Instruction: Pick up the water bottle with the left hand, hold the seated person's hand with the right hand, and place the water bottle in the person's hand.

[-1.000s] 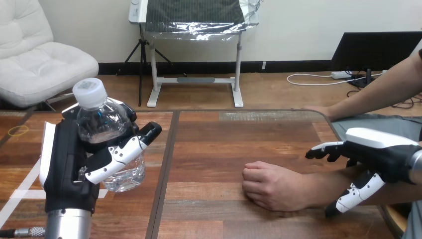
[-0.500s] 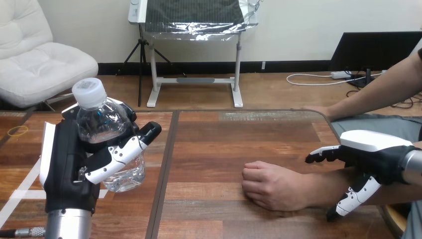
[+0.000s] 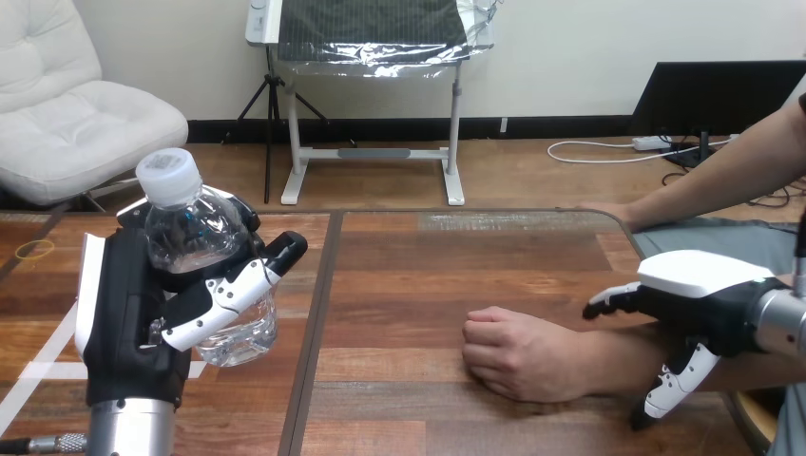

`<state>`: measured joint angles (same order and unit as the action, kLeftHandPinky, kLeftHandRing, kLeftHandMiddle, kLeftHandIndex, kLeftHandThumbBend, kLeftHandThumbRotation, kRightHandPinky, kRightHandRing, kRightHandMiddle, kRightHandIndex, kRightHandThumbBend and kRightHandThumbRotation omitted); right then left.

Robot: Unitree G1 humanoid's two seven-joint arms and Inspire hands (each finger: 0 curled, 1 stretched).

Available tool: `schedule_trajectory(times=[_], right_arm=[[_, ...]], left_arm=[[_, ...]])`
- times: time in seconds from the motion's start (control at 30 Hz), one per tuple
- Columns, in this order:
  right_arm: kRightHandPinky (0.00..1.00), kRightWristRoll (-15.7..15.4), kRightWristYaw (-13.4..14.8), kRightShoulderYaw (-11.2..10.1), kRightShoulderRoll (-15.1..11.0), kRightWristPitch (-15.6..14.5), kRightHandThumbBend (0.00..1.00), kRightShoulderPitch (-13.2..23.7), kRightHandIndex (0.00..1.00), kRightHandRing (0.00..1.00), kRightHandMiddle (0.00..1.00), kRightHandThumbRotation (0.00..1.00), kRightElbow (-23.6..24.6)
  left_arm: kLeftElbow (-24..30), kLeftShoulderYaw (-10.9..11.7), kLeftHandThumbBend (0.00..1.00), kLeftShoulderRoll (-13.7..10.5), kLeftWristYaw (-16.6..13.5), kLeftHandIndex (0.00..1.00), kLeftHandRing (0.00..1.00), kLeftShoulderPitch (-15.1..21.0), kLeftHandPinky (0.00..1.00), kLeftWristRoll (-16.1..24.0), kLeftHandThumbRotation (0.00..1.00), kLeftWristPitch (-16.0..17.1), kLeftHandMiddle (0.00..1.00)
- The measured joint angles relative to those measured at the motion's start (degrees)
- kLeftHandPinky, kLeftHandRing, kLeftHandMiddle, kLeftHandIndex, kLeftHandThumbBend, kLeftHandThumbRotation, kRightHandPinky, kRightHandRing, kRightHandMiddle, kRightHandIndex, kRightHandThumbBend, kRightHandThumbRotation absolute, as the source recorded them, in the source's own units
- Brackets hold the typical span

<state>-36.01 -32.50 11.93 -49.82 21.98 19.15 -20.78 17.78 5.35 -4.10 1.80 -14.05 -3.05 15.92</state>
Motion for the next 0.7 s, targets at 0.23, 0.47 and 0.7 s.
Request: schedule_trajectory(times=[0.23,0.47,0.7], right_arm=[[0.65,-1.92,1.72,1.71,0.01,0.14,1.00,0.99,0.84,0.82,0.85,0.30,-1.07],[0.62,-4.33,4.29,3.63,0.06,0.57,1.00,1.56,0.81,0.78,0.81,0.30,-1.77],[0.60,-6.69,7.71,5.36,0.11,1.45,1.00,2.00,0.79,0.75,0.78,0.30,-2.96]], left_arm=[[0.00,0.00,0.44,0.24,-0.01,0.35,0.25,0.00,0.19,0.00,0.00,-0.01,0.31],[0.00,-0.01,0.45,0.58,0.00,0.35,0.25,0.00,0.19,0.00,0.00,-0.01,0.31],[0.00,0.01,0.45,0.61,0.00,0.35,0.25,0.00,0.19,0.20,0.00,0.00,0.31]])
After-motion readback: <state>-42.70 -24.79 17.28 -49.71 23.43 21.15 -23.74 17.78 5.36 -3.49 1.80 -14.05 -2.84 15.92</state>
